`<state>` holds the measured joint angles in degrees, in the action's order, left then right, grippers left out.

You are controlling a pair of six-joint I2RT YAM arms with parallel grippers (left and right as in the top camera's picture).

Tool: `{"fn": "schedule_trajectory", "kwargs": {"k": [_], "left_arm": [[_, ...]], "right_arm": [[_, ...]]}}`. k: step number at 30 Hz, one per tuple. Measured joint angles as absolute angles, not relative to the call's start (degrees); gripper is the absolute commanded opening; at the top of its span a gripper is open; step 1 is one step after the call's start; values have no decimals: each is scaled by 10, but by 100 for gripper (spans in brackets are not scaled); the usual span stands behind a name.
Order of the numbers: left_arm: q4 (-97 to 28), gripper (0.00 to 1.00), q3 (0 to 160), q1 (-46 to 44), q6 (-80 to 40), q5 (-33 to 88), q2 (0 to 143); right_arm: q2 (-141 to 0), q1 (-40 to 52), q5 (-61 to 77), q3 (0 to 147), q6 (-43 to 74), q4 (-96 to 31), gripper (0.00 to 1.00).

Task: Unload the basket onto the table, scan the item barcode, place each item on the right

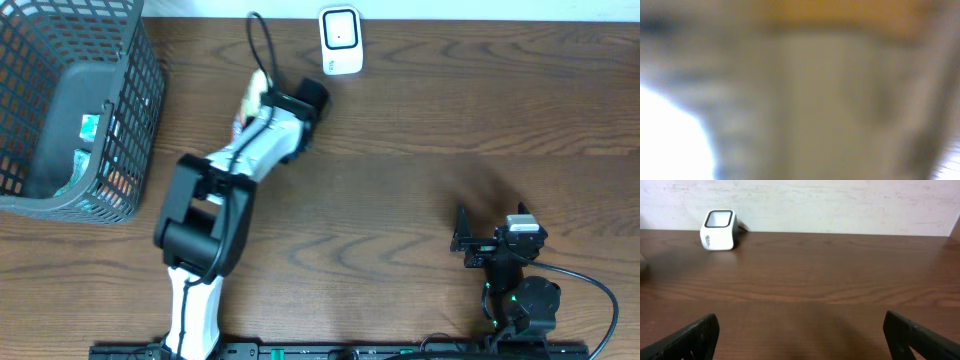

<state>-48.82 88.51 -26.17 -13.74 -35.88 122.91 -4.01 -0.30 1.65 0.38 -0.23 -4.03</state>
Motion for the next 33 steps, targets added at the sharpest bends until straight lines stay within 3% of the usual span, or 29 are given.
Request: {"fn": "schedule_trajectory", "kwargs": {"k": [4,6,12,17,24,33], "left_arm": [[-475,40,885,-304,-165,-325,1231],[-475,47,886,-328,-173,-308,1231],[-509,49,917,-379,-182,-268,1221],[-504,49,971,-370,-182,-201,1141],[-514,49,1004,-247,-176,-179,1019],[-539,49,954,-146,-176,-105,1101]], "right_arm": [[-40,-3,17,4,-2,-40,99],[-40,-3,17,4,-2,-40,99],[-40,-3,17,4,-2,-40,99],[-40,-3,17,4,-2,-40,99],[-40,-3,17,4,-2,-40,99],[-40,-3,17,4,-2,-41,99]]}}
